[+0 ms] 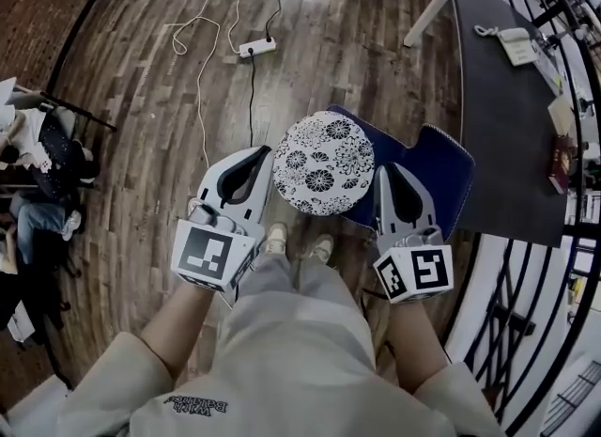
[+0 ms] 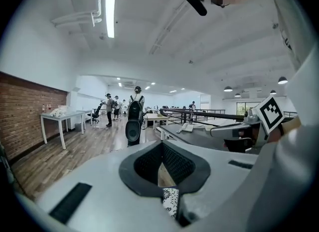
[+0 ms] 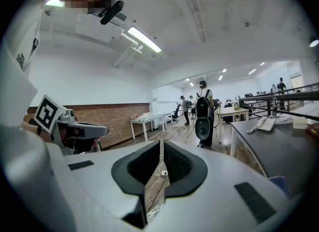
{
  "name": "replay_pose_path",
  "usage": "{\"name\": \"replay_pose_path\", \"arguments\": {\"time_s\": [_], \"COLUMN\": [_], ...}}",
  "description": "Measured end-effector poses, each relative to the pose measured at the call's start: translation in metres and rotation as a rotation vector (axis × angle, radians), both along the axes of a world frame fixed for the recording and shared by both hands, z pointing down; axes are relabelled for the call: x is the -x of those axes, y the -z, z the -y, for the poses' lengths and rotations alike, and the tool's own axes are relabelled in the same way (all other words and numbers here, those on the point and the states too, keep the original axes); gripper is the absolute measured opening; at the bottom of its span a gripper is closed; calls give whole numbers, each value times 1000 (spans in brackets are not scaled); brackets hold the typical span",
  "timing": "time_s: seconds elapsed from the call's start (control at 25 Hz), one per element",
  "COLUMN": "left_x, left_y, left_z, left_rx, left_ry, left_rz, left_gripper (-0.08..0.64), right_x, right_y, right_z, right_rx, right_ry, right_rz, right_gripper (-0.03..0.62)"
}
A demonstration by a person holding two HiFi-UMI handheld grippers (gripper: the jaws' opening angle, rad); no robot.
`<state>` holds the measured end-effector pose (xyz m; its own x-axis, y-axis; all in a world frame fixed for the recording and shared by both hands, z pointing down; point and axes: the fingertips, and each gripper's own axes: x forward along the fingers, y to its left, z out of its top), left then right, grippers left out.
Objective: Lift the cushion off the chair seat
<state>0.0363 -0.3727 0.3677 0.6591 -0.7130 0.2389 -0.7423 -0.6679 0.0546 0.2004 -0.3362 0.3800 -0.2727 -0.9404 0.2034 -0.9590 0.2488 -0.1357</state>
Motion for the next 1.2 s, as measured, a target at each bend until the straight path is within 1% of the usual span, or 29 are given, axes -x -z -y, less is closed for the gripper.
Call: {"name": "replay_pose_path", "arguments": {"time_s": [0.12, 0.16, 0.2, 0.24, 0.36, 0.52, 0.64, 0.68, 0.76, 0.84, 0.96, 1.04, 1.12, 1.2], "left_x": [-14, -17, -20, -23, -32, -41, -52, -55, -58, -60, -61, -63, -66, -70], "left_y": [-18, -26, -36, -46, -84, -148, -199, -217, -254, -292, -350, -389, -426, -459], "left_z": [22, 29, 36, 44, 65, 91, 106, 110, 117, 126, 139, 144, 143, 139], "left_rx": [-32, -42, -45, -42, -29, -12, -50, -51, -16, 40, 95, 128, 164, 191], "left_ry": [-19, -26, -28, -27, -18, -6, -18, -17, -5, 18, 56, 70, 66, 46], "left_rz": [9, 11, 11, 9, 3, -3, 0, 1, -15, -26, -1, 6, 12, 31], "left_gripper": [5, 5, 5, 5, 5, 5, 5, 5, 5, 5, 5, 5, 5, 5], "right_x": [-7, -9, -11, -13, -22, -30, -35, -35, -36, -38, -40, -40, -42, -48], "right_y": [-22, -33, -44, -57, -105, -179, -244, -266, -309, -351, -412, -452, -490, -526], "right_z": [29, 39, 49, 58, 82, 113, 132, 136, 145, 153, 164, 170, 170, 169], "right_rx": [8, 20, 34, 49, 94, 158, 215, 237, 282, 331, 396, 430, 471, 520], "right_ry": [-14, -21, -26, -31, -39, -48, -65, -66, -63, -60, -61, -48, -39, -53], "right_rz": [-25, -29, -31, -35, -51, -53, -35, -33, -46, -66, -81, -107, -141, -149], "right_gripper": [8, 34, 86, 120, 127, 146, 158, 164, 177, 190, 206, 216, 226, 233]}}
